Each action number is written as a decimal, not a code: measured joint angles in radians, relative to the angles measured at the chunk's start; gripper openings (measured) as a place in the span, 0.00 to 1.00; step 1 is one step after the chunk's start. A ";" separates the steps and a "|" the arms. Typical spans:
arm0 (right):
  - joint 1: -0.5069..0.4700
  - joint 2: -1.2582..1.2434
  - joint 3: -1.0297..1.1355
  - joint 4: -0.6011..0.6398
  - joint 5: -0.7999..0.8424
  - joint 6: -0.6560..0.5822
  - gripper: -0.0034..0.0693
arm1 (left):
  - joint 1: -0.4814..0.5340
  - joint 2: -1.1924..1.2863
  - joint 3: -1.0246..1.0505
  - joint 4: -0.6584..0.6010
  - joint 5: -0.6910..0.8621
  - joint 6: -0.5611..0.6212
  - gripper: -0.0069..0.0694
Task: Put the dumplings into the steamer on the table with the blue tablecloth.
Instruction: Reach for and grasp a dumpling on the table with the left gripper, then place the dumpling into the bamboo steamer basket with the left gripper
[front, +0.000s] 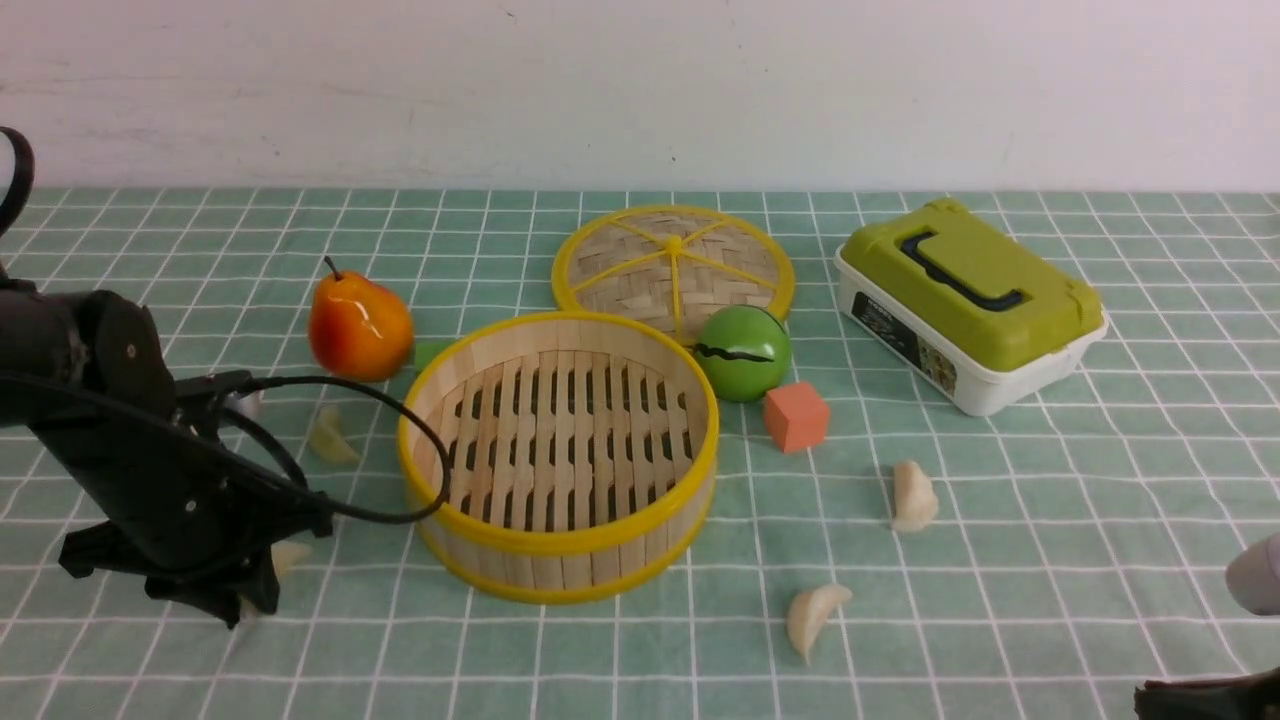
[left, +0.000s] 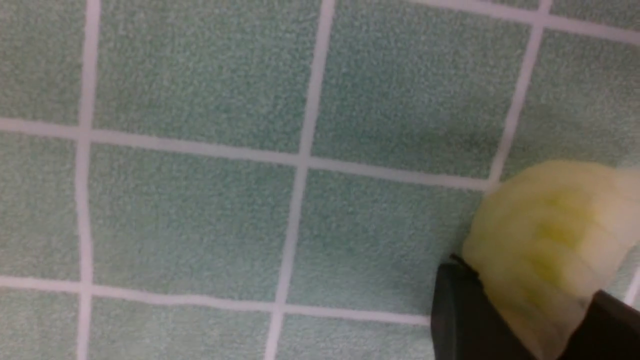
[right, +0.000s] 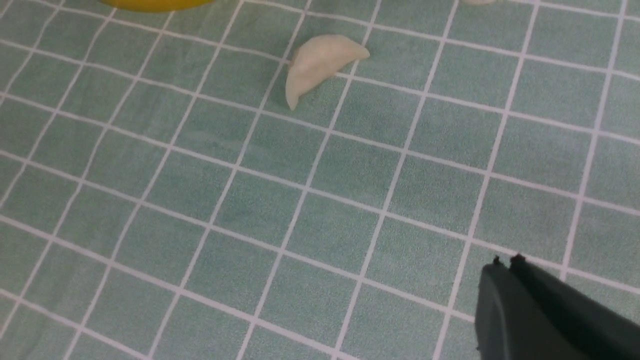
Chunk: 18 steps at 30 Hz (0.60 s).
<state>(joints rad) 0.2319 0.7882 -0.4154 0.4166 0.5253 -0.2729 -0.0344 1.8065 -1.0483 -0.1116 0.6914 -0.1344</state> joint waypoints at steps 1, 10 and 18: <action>0.000 0.000 0.000 0.000 0.001 0.000 0.05 | 0.000 -0.007 0.000 -0.009 0.000 0.000 0.30; 0.000 0.000 0.000 0.002 -0.005 0.000 0.05 | 0.000 -0.036 -0.013 -0.077 0.064 0.000 0.30; 0.000 0.000 0.002 0.002 -0.033 0.000 0.05 | -0.102 -0.119 -0.209 -0.200 0.103 0.040 0.30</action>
<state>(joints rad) 0.2319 0.7882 -0.4129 0.4188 0.4921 -0.2729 -0.1369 1.6875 -1.2578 -0.3116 0.7941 -0.0941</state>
